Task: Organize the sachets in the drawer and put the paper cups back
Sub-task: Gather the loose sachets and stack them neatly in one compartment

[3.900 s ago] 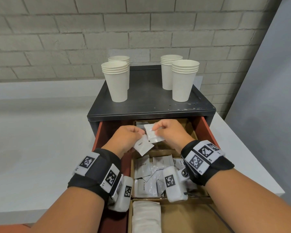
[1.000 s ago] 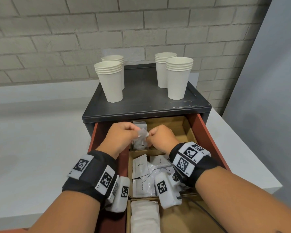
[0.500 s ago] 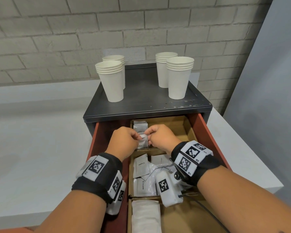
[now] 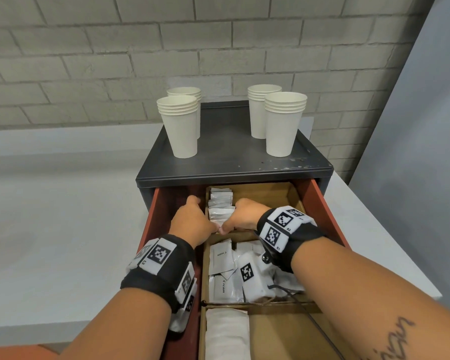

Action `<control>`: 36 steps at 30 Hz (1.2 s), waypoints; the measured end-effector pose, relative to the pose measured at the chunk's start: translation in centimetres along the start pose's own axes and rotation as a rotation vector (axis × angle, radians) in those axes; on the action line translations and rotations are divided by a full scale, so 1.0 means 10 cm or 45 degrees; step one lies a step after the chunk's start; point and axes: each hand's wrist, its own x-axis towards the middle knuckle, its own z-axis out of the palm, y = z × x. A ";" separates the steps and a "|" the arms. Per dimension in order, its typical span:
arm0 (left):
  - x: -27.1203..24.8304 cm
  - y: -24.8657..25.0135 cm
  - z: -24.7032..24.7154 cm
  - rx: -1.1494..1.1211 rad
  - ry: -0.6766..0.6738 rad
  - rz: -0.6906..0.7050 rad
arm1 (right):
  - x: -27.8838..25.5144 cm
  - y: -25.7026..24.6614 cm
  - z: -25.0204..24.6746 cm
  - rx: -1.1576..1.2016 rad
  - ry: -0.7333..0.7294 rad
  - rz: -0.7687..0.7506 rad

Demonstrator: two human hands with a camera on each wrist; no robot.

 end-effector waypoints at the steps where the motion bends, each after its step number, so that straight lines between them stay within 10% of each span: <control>1: 0.01 0.00 0.00 0.019 -0.026 -0.019 | 0.02 -0.02 -0.01 -0.015 -0.029 0.007; 14: 0.12 -0.04 0.05 0.114 -0.103 0.002 | 0.20 -0.09 0.09 -0.244 0.074 0.094; 36: 0.10 -0.01 0.00 0.068 0.006 -0.042 | 0.21 -0.06 0.00 0.197 -0.053 0.149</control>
